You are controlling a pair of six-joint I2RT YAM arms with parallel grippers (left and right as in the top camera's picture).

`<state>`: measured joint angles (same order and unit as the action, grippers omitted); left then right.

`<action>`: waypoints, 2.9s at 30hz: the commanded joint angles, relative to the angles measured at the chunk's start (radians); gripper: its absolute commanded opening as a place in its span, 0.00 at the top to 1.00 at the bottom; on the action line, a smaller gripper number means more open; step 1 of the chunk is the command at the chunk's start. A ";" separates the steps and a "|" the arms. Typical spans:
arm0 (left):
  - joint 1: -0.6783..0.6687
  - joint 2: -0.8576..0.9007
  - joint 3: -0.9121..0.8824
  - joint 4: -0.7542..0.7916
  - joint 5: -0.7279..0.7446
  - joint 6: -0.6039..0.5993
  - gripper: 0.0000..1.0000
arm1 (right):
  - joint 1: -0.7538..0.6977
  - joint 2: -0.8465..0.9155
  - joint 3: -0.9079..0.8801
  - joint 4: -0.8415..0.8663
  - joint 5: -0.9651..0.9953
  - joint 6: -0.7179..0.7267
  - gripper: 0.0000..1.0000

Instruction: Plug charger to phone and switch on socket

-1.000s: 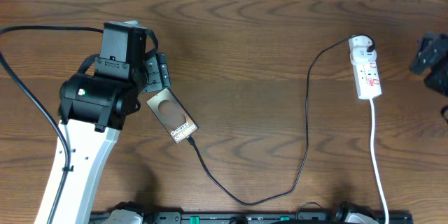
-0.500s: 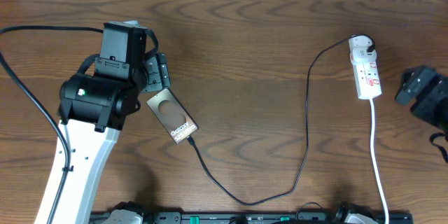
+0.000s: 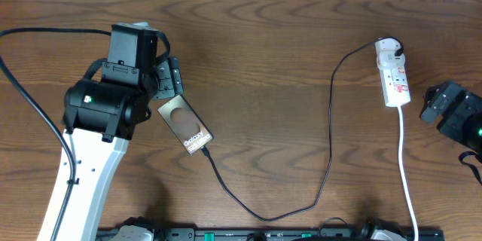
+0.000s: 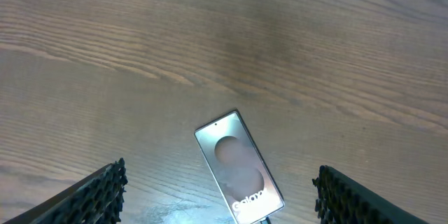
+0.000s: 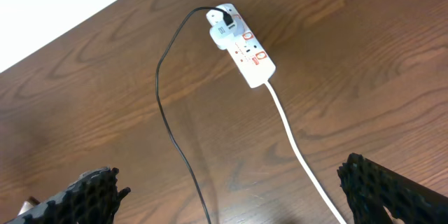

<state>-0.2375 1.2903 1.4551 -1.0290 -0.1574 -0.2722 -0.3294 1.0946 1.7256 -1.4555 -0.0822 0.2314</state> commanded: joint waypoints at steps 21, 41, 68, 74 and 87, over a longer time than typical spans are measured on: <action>-0.002 -0.182 -0.220 0.039 -0.038 0.013 0.15 | 0.000 -0.002 0.002 -0.003 -0.006 0.011 0.01; 0.139 -0.972 -1.138 1.003 0.045 0.006 0.15 | 0.000 -0.002 0.002 -0.003 -0.006 0.011 0.01; 0.206 -1.289 -1.451 0.963 0.166 0.135 0.15 | 0.000 -0.002 0.002 -0.003 -0.006 0.011 0.01; 0.209 -1.289 -1.451 0.962 0.266 0.354 0.15 | 0.000 -0.002 0.002 -0.004 -0.006 0.011 0.01; 0.209 -1.289 -1.451 0.963 0.251 0.346 0.15 | 0.000 -0.002 0.002 -0.004 -0.006 0.011 0.01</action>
<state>-0.0334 0.0101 0.0196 -0.0292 0.0658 0.0570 -0.3294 1.0946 1.7241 -1.4582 -0.0822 0.2314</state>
